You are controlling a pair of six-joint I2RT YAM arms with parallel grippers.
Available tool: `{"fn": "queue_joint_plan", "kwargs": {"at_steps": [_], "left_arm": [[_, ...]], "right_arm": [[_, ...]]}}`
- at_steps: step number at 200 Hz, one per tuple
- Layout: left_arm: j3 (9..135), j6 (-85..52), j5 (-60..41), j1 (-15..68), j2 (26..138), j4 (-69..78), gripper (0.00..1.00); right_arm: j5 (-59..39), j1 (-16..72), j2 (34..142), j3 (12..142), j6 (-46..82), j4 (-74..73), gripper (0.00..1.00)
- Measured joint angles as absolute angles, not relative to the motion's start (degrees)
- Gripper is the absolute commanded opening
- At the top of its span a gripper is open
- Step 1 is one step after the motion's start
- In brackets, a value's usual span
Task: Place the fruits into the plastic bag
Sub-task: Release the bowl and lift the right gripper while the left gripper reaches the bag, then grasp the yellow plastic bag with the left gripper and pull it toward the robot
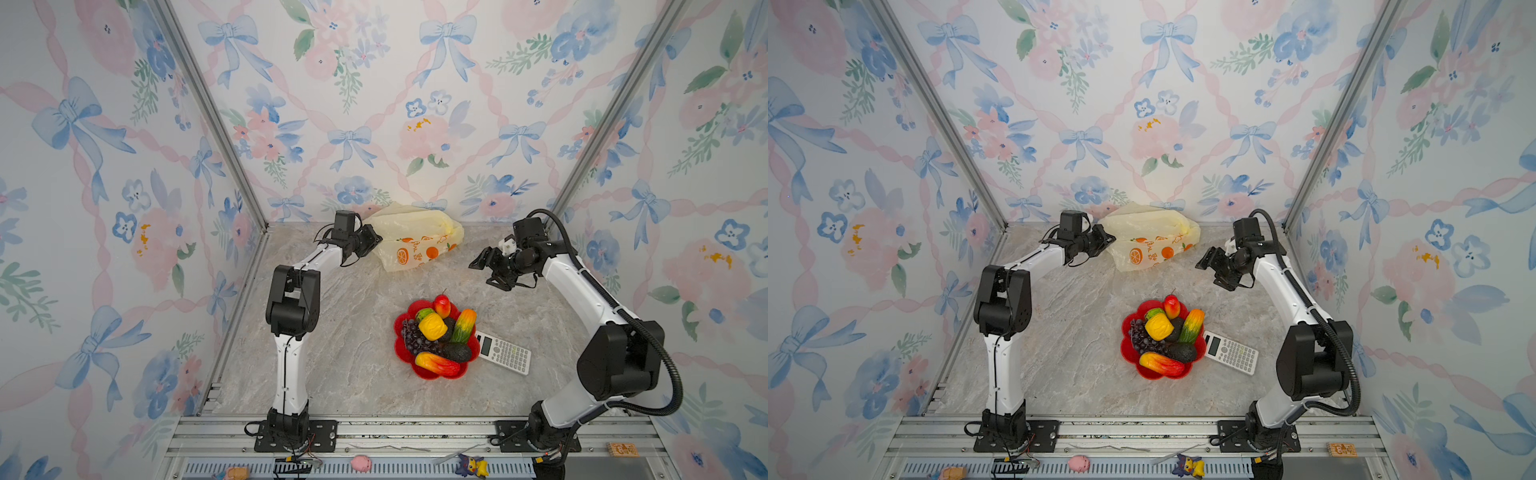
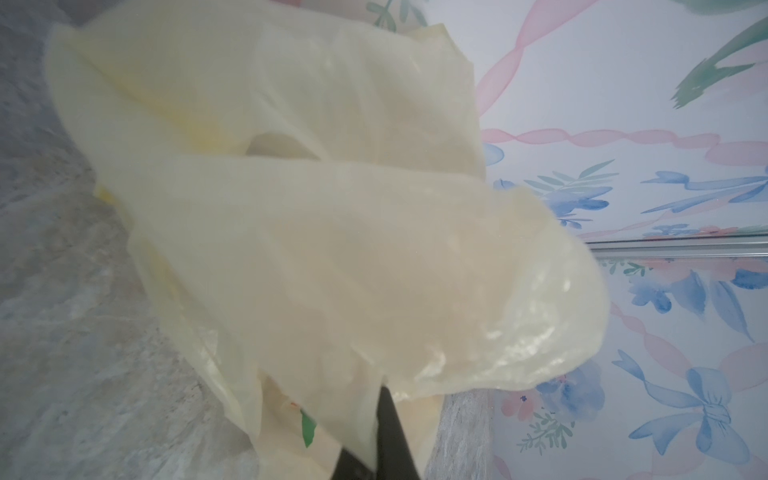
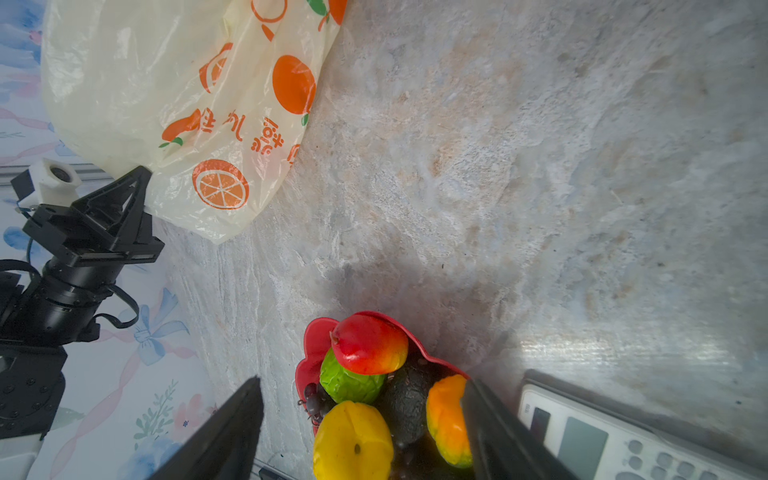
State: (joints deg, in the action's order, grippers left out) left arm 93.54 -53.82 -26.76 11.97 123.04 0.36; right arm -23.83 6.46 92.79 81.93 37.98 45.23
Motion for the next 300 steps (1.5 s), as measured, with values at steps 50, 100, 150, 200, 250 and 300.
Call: {"fn": "queue_joint_plan", "kwargs": {"at_steps": [50,100,150,200,250,300], "left_arm": [[77.82,-47.70,-19.79,5.21,95.57,-1.89,0.00],[75.50,-36.36,-10.68,6.24,71.13,-4.67,0.00],[68.47,-31.90,-4.84,20.36,70.48,-6.63,0.00],[58.63,-35.94,-4.49,26.24,81.47,-7.49,0.00],[58.78,-38.11,-6.44,31.24,83.07,-5.43,0.22],[58.72,-38.02,-7.88,31.11,83.07,-5.82,0.58]], "right_arm": [[-23.57,11.57,92.58,82.00,39.07,43.68,0.77],[-23.62,19.64,96.09,86.11,41.82,41.93,0.77],[-23.59,20.64,96.75,86.30,44.62,38.79,0.77],[-22.87,20.29,93.38,79.26,45.82,36.73,0.78],[-22.02,18.41,90.02,77.14,46.06,36.88,0.78],[-20.56,18.44,91.35,83.20,44.97,39.44,0.80]]}}
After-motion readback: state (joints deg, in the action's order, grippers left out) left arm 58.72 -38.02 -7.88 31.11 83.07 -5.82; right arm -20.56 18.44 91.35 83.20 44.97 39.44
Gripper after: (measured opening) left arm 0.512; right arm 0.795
